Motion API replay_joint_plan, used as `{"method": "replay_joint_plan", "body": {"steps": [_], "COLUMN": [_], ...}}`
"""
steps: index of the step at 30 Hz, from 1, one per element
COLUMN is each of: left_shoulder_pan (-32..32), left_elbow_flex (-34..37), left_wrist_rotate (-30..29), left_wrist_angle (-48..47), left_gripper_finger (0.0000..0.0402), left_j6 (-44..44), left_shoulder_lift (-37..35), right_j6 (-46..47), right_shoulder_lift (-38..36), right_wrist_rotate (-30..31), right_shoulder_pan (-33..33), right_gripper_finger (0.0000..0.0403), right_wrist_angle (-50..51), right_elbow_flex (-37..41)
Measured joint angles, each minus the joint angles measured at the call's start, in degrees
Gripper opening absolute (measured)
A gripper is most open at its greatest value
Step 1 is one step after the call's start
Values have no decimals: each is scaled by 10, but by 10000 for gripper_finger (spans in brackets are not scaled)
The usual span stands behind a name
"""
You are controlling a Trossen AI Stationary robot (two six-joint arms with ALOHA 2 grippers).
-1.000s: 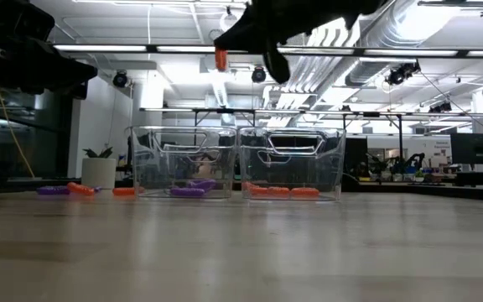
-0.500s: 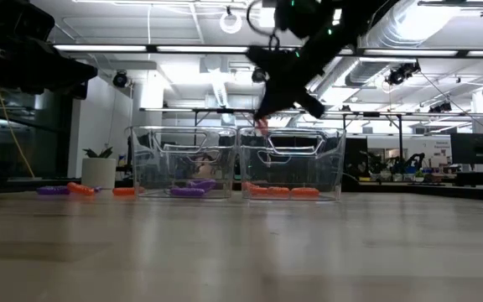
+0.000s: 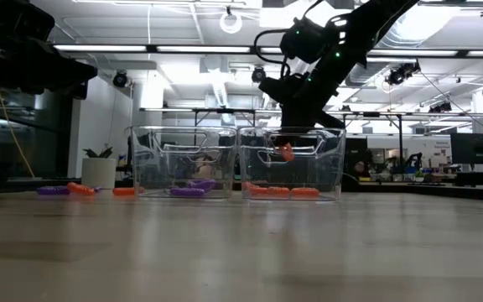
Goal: Sort spring keychains
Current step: Put the orange spring keychain into the right transparent bin, then put the purple spring keychain into the left transparent bin
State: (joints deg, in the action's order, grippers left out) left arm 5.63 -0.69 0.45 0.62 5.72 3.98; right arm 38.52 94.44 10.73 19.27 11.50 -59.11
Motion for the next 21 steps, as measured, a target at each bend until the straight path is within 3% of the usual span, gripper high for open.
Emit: {"method": "replay_joint_plan", "body": {"steps": [4,21], "left_shoulder_pan": [0,0], "left_elbow_flex": [0,0], "left_wrist_rotate": [0,0], "left_wrist_angle": [0,0], "left_gripper_finger": [1,1], "left_j6": [0,0], "left_shoulder_lift": [0,0], "right_j6": [-4,-12], "right_shoulder_lift": [0,0], "right_wrist_rotate": [-2,1], "right_shoulder_pan": [0,0], "right_gripper_finger": [10,116], "right_wrist_angle": [-2,-1], "right_elbow_flex": [0,0]}}
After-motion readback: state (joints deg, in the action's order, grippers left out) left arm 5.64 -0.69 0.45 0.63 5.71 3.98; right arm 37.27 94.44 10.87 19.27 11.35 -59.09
